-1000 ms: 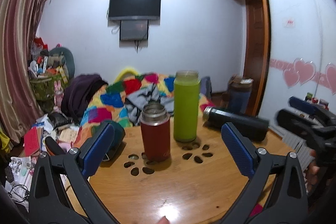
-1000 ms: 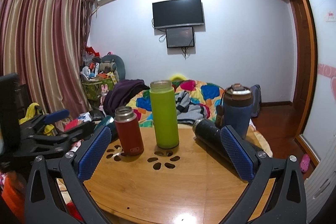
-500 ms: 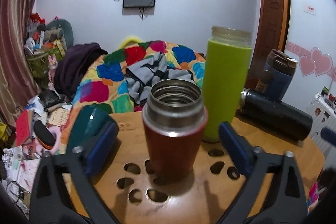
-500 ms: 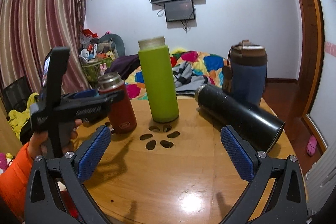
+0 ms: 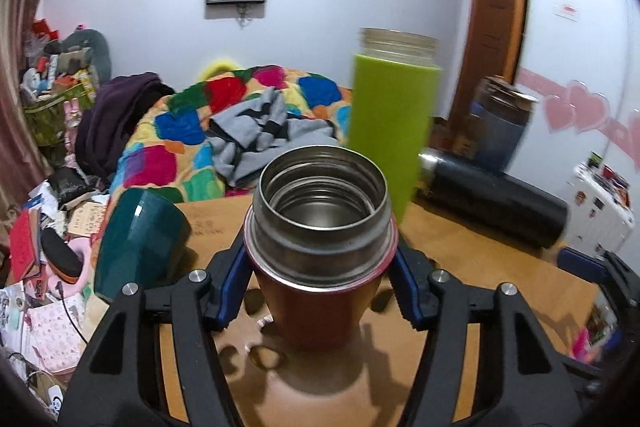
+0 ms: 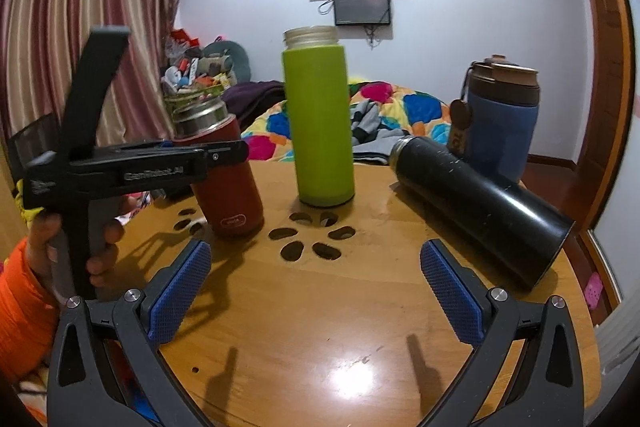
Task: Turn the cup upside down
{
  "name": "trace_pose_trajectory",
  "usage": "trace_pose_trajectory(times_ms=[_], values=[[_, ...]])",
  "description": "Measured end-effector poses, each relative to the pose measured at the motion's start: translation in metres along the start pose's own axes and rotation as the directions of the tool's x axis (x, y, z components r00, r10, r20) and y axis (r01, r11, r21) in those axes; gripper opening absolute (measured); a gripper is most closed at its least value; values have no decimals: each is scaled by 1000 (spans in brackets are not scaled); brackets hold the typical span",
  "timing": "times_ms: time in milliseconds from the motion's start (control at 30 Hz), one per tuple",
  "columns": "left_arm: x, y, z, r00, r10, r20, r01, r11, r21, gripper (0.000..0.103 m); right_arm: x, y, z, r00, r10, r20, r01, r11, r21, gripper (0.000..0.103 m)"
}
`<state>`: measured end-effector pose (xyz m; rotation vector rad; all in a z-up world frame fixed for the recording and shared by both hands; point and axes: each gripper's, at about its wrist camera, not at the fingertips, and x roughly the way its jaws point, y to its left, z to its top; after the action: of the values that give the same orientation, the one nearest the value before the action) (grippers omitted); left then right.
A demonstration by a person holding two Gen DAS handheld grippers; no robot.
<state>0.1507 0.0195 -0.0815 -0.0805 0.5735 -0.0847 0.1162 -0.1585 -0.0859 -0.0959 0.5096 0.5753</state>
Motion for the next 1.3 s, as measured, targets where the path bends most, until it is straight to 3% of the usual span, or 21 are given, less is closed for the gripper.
trace_pose_trajectory(times_ms=[300,467,567,633,733,967,1300], values=[[-42,-34,-23,985,-171,-38,172,985,33,61,12,21,-22,994,88,-61,-93,992,-83,103],[-52,-36,-28,955,-287,-72,286,958,-32,61,15,37,-24,984,165,-61,-171,977,-126,103],[-50,-34,-27,938,-335,-85,330,941,-69,61,20,45,-23,980,189,-58,-196,967,-160,96],[-50,-33,-25,933,-350,-87,344,936,-79,61,24,49,-22,976,206,-69,-215,962,-168,79],[-49,-31,-25,935,-345,-85,340,938,-74,61,31,48,-23,975,208,-82,-219,963,-158,60],[-39,-26,-22,940,-332,-75,326,942,-85,62,32,46,-24,974,218,-66,-226,963,-149,59],[-23,-13,-29,957,-277,-88,267,957,-108,77,28,50,-22,973,223,-54,-228,960,-160,59]])
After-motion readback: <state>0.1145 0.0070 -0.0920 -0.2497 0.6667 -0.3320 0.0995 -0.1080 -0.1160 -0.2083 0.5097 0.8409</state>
